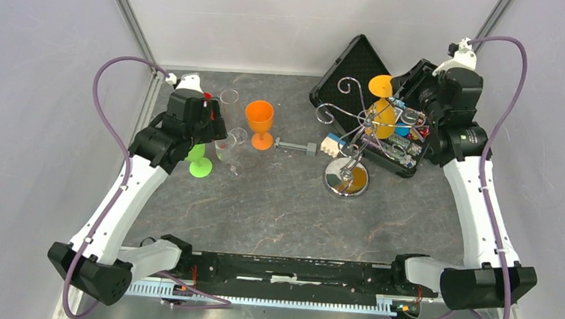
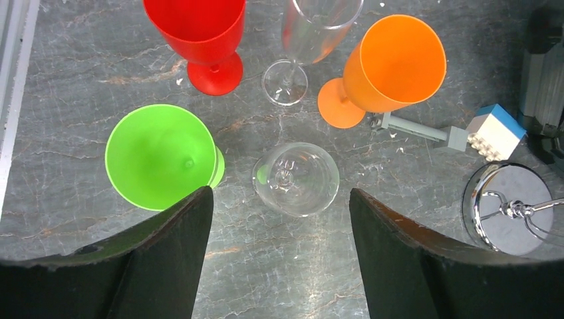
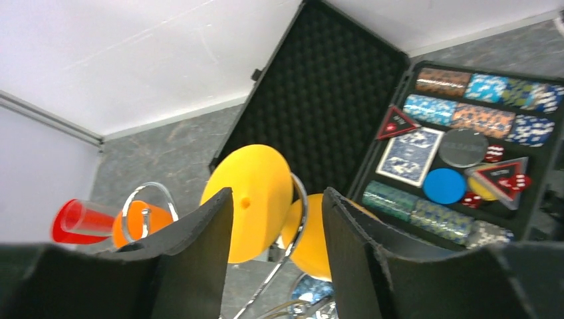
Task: Take the wine glass off the wine glass rack
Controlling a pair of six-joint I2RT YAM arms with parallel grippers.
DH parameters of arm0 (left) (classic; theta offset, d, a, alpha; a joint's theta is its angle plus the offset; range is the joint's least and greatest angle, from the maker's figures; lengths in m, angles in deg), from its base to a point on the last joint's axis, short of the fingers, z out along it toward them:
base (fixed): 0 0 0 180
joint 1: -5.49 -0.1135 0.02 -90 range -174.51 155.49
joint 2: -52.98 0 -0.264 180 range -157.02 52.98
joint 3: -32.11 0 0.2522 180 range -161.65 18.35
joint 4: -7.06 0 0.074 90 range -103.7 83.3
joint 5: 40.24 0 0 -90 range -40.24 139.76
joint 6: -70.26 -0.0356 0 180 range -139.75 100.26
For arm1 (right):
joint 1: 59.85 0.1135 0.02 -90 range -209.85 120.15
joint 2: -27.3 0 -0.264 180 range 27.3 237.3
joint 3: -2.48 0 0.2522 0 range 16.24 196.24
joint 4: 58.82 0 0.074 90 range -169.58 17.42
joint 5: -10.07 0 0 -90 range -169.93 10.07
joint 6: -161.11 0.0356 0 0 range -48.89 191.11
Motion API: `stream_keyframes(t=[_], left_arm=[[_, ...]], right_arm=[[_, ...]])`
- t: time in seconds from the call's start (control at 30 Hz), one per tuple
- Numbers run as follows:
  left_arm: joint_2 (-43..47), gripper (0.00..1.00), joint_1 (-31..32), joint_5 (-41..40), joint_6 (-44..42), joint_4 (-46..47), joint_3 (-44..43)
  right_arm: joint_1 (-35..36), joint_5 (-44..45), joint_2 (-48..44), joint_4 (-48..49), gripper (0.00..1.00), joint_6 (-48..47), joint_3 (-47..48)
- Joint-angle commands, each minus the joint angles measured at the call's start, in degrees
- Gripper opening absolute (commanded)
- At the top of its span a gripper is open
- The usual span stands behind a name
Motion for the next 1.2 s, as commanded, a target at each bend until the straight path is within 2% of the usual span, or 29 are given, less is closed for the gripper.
stream_keyframes(t=[0.0, 0.13, 0.73, 1.0, 1.17], left_arm=[[2.7, 0.80, -0.1, -2.3, -2.5, 0.5, -1.9], [4.5, 0.82, -0.1, -2.5, -2.7, 1.4, -1.8], [7.3, 0.84, 0.0, -4.5, -2.9, 1.9, -0.4], [7.7, 0.84, 0.0, -4.8, -3.0, 2.1, 0.0], [7.5, 0.85, 0.0, -4.8, -2.9, 2.5, 0.3]], right_arm=[[-0.1, -4.1, -2.4, 5.7, 0.53, 5.4, -1.3], [-0.1, -4.2, -3.1, 5.9, 0.47, 5.8, -2.3], [-0.2, -1.5, -3.1, 3.3, 0.44, 12.2, -3.5], [-0.1, 3.4, -4.2, 1.4, 0.41, 11.8, -3.8], [-0.1, 1.3, -3.2, 1.7, 0.41, 12.0, -3.8]])
